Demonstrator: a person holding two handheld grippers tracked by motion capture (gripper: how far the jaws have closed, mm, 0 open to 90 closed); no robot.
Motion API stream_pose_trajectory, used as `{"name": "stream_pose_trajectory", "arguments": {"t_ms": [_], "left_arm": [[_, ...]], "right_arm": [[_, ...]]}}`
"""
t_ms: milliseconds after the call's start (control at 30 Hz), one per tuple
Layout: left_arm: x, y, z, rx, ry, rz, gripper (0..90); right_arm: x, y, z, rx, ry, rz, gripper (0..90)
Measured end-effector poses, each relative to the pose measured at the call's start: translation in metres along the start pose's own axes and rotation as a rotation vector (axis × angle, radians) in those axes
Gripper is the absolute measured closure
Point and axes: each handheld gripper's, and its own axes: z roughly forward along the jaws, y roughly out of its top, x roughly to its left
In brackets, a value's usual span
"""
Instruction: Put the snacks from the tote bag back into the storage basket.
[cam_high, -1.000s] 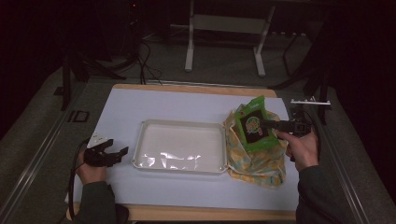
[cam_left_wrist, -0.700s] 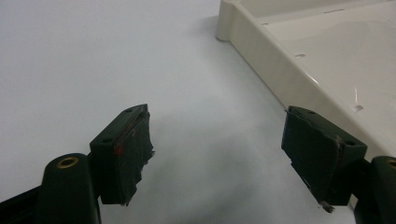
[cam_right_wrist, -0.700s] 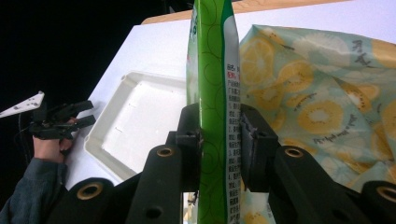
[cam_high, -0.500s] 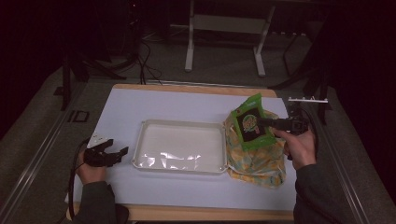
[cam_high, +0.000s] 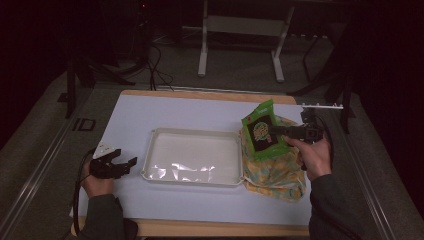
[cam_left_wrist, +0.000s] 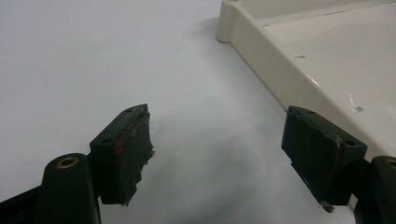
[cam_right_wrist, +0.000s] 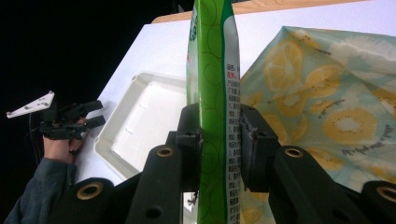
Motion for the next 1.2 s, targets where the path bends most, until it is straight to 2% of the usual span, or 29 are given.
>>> {"name": "stream_pose_trajectory", "arguments": {"t_ms": [1200], "left_arm": [[0.001, 0.000, -0.001, -0.011, 0.002, -0.004, 23.9]], "right_arm": [[0.021, 0.001, 0.034, 0.010, 0.053, -0.008, 72.2]]}}
